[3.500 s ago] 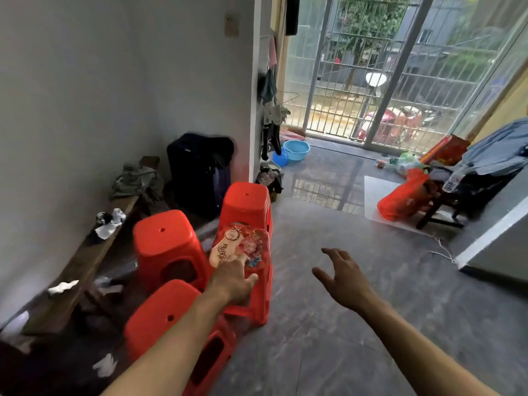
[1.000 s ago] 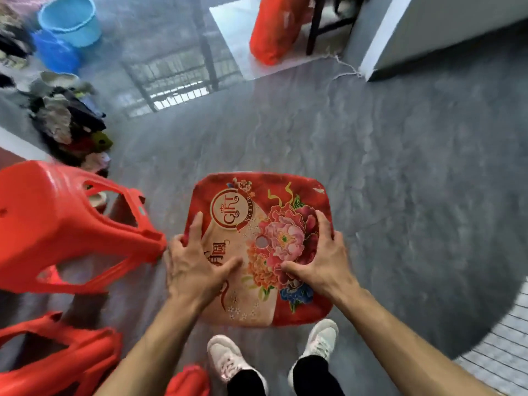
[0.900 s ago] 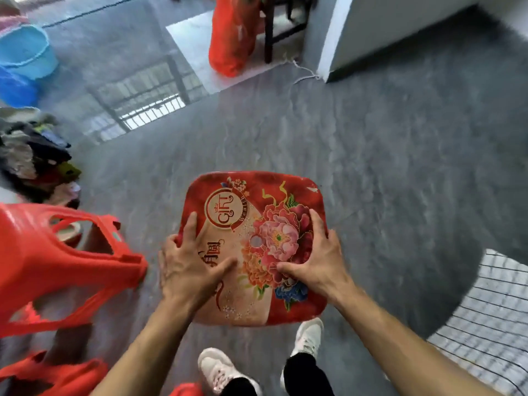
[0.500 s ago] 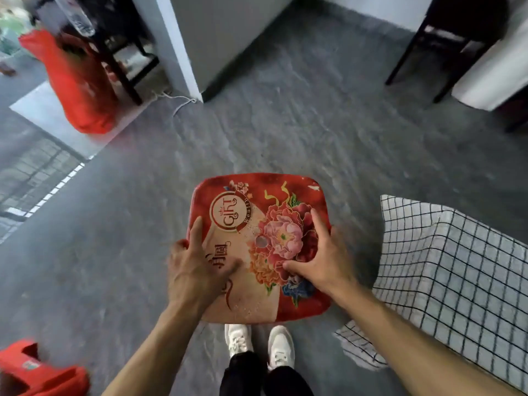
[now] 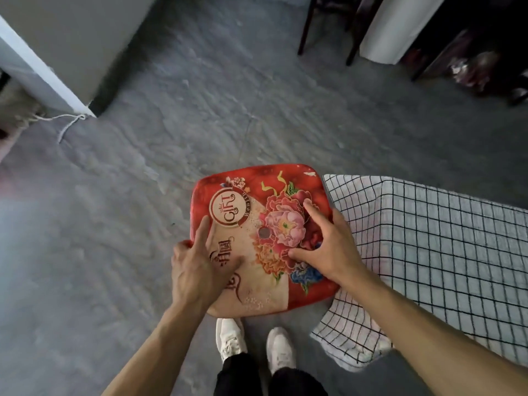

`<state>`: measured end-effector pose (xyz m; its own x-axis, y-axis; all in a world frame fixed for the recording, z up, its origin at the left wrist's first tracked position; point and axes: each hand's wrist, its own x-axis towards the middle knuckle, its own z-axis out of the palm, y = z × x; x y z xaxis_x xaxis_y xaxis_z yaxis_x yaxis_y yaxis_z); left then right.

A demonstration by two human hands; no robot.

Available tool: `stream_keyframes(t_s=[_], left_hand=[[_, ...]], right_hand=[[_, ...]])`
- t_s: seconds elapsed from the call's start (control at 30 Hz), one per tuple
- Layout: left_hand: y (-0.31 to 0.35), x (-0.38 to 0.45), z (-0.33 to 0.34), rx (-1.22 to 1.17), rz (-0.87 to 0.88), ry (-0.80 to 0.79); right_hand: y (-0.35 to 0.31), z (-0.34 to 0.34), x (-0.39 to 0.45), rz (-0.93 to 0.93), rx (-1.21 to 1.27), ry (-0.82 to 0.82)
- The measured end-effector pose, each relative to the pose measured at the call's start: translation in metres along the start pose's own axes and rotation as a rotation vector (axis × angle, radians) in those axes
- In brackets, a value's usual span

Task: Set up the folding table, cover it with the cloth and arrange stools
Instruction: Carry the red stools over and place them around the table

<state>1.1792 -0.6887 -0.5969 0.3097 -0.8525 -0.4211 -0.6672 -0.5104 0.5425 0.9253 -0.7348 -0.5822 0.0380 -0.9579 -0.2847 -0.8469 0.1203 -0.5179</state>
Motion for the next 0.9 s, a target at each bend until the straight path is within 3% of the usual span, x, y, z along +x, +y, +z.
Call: stream_keyframes(t_s=[0.47,0.9], left_hand=[[0.030,0.051,0.089,0.081,0.013,-0.105],[0.029,0.055,0.129,0.124,-0.056,-0.263]], right_hand=[[0.094,0.018,0.046,0.056,0.007,-0.028],[0.141,0.029,0.082,0.073,0.000,-0.257]])
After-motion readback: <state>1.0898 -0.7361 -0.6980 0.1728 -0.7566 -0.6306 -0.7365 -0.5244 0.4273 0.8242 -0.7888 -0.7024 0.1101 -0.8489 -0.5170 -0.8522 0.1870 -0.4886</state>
